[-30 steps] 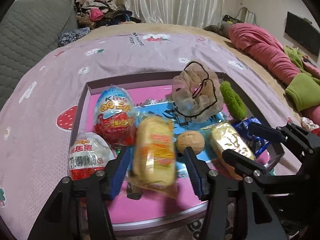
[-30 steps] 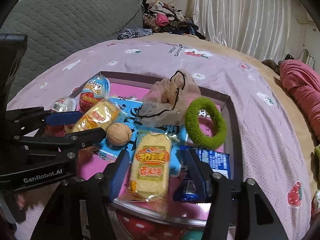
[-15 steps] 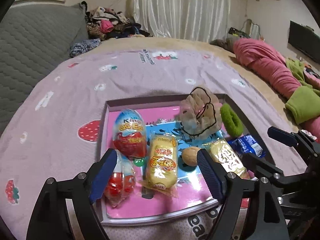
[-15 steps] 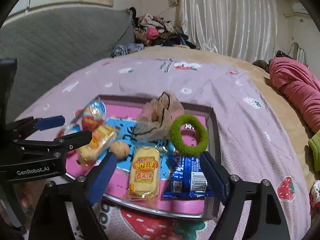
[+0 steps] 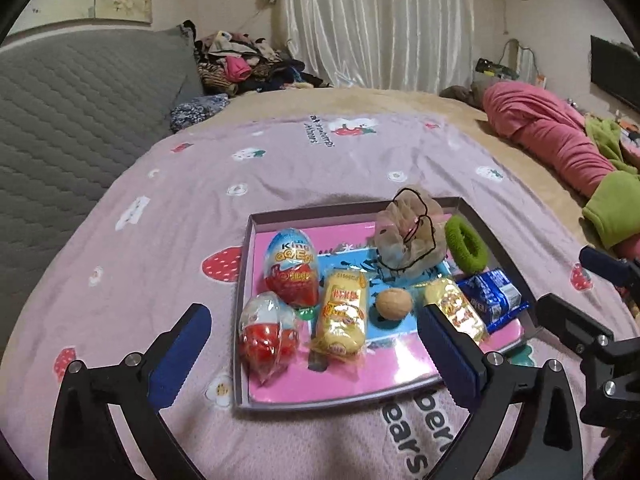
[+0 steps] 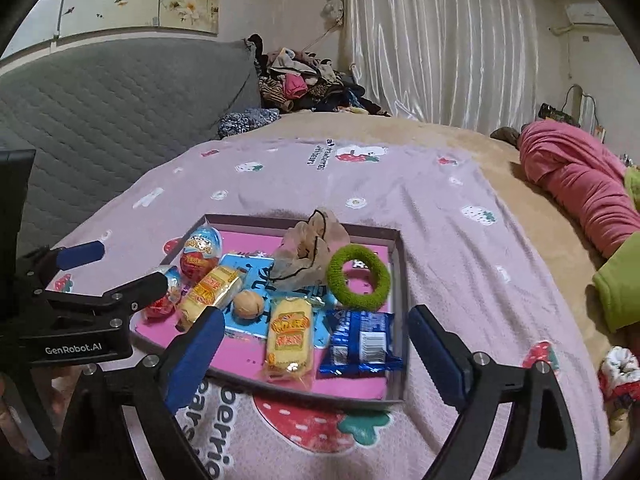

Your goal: Organize objects

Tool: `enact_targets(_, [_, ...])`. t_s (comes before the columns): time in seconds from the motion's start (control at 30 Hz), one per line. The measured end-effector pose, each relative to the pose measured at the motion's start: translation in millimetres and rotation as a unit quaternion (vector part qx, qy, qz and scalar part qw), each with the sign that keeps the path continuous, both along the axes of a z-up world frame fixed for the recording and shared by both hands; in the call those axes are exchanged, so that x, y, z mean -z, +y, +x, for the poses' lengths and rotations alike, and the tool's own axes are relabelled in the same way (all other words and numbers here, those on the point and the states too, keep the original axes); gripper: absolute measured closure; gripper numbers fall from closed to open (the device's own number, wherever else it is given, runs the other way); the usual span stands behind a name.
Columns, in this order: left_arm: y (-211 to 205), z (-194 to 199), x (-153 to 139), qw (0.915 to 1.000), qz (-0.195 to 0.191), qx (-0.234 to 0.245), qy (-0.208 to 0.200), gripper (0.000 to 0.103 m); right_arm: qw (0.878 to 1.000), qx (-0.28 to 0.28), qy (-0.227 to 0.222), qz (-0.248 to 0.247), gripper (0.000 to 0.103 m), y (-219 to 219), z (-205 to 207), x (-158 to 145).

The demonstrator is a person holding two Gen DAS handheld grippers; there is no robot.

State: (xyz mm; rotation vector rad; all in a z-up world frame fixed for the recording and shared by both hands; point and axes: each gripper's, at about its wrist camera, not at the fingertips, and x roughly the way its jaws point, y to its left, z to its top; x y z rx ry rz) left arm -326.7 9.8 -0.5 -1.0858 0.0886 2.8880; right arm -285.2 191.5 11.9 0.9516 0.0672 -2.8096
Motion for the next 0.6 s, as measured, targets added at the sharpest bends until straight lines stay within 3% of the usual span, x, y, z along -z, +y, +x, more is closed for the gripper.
enact_targets(0.6, [-8.5, 62.3, -71.1, 0.9996, 0.017, -0.009, 0.020, 0.000, 0.999, 0.000, 0.033, 0.003, 0.008, -8.0, 56.1, -66.7])
